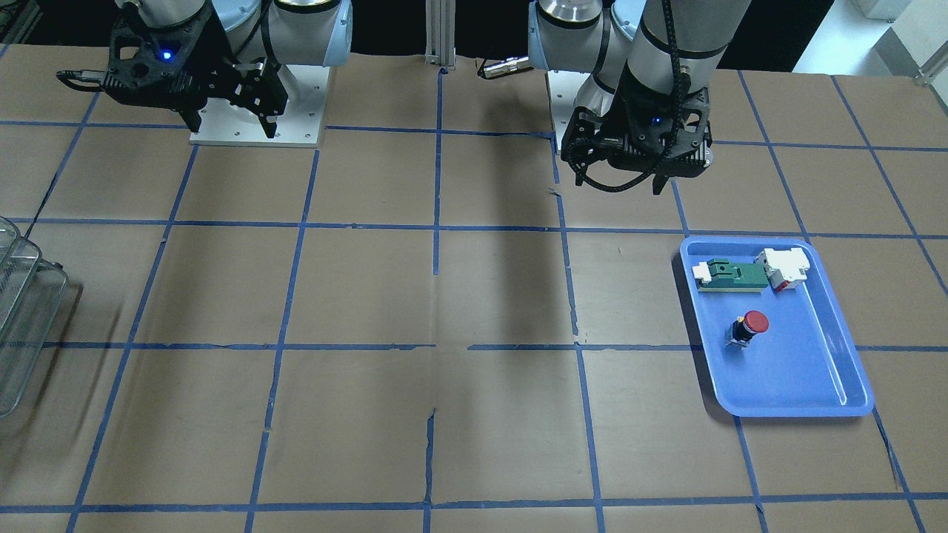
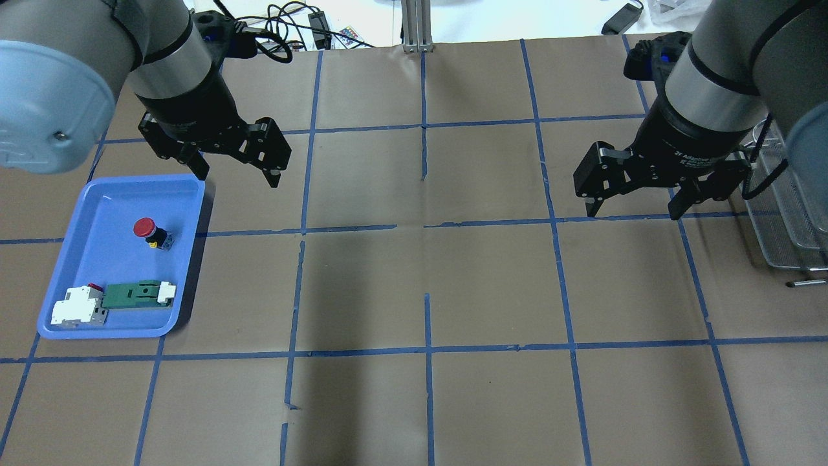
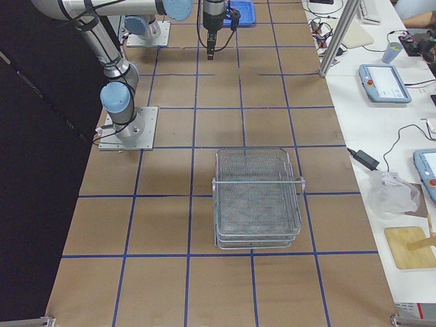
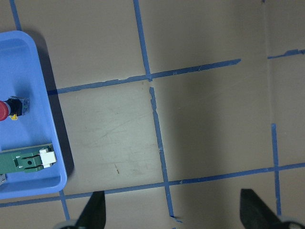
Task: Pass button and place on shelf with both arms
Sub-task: 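Move the left gripper down over the red button in the blue tray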
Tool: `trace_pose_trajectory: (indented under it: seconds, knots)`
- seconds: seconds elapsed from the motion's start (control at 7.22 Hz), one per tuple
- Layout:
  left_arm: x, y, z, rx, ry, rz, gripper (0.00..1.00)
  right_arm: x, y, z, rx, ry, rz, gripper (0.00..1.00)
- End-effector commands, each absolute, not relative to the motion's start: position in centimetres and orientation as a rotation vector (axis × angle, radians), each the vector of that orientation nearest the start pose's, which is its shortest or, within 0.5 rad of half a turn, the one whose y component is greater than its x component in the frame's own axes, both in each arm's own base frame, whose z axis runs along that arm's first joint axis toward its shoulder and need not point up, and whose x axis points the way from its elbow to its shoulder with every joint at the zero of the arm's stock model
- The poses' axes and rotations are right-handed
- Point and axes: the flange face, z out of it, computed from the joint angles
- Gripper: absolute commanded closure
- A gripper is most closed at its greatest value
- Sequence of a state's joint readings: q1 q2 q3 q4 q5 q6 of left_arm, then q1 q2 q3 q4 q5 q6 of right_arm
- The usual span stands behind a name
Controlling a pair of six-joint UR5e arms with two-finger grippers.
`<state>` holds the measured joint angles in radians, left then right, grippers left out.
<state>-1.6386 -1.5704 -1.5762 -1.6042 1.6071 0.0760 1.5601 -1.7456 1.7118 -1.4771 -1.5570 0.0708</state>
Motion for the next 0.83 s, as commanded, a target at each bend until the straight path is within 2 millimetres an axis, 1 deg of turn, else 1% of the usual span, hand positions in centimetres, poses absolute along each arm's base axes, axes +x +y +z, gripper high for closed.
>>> trace_pose_trajectory:
  seconds: [0.0, 0.14, 0.28, 0.55, 0.69]
  knots:
    - [-15.9, -47.9, 48.1, 0.215, 3.097, 0.060, 0.00, 13.0, -41.3, 48.9, 0.128, 3.127, 0.094, 0.00]
    - [-15.4, -48.1, 48.0, 0.201, 3.100, 0.063, 0.00, 13.0, -41.3, 48.9, 0.128, 3.127, 0.094, 0.00]
    - [-13.9, -48.6, 48.0, 0.227, 3.101, 0.069, 0.00, 13.0, -41.3, 48.9, 0.128, 3.127, 0.094, 0.00]
    - [-7.2, -50.4, 46.5, 0.225, 3.116, 0.121, 0.00, 13.0, -41.3, 48.9, 0.128, 3.127, 0.097, 0.00]
    - [-4.0, -51.8, 44.5, 0.200, 3.120, 0.179, 0.00, 13.0, -41.3, 48.9, 0.128, 3.126, 0.097, 0.00]
